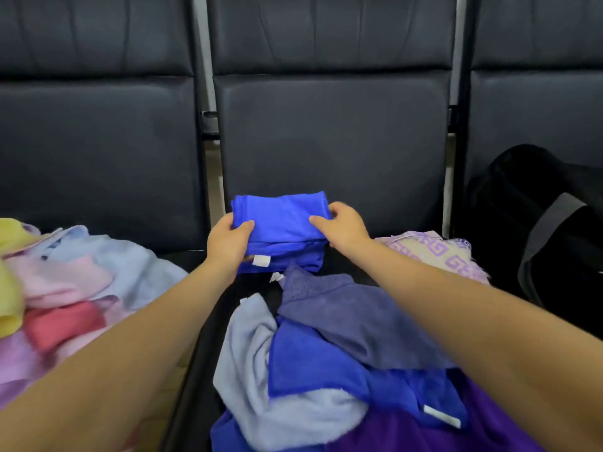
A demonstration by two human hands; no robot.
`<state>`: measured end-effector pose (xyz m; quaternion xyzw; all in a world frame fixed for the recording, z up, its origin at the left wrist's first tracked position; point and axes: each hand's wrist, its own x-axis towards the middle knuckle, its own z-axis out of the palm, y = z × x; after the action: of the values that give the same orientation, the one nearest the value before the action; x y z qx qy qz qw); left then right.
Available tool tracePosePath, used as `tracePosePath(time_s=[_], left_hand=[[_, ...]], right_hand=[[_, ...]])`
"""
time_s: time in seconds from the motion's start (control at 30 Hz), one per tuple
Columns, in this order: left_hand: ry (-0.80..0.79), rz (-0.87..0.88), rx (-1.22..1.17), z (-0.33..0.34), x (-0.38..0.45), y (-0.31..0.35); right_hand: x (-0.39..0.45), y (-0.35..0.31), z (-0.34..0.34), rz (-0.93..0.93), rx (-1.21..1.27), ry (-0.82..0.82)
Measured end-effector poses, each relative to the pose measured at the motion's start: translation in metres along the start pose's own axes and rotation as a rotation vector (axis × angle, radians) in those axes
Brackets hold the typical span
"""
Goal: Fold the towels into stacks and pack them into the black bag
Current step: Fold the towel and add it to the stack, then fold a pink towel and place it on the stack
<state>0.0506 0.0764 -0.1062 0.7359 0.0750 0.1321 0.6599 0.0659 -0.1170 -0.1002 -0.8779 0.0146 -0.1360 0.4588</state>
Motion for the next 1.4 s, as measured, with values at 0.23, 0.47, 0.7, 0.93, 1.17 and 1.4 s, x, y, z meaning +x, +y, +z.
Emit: tracePosePath(time_s=[0.23, 0.47, 0.7, 0.93, 1.17, 1.4], left_hand=[[0.098, 0.029, 0.654, 0.007, 0.013, -0.032], [-0.019, 0.274, 0.774, 0.045, -0.055, 0.001], [-0.277, 0.275, 0.611, 0.102, -0.124, 0.022], [-0.297, 0.223, 0.296, 0.094, -0.146, 0.053], [-0.32, -0.011, -0.132, 0.058, -0.159, 0.077], [-0.38, 0.032, -0.028, 0.016, -0.184, 0.057]], right_hand=[[-0.013, 0.036, 0.016, 0.076, -0.196, -0.113], [-0.043, 0.054, -0.094, 0.035, -0.314, 0.212], [-0.078, 0.119, -0.154, 0.342, -0.513, 0.026], [-0.093, 0.035, -0.171, -0.157, 0.005, 0.224], [-0.13, -0.05, -0.178, -0.204, 0.619, -0.055], [-0.172, -0.035, -0.124, -0.002, 0.79, -0.106]])
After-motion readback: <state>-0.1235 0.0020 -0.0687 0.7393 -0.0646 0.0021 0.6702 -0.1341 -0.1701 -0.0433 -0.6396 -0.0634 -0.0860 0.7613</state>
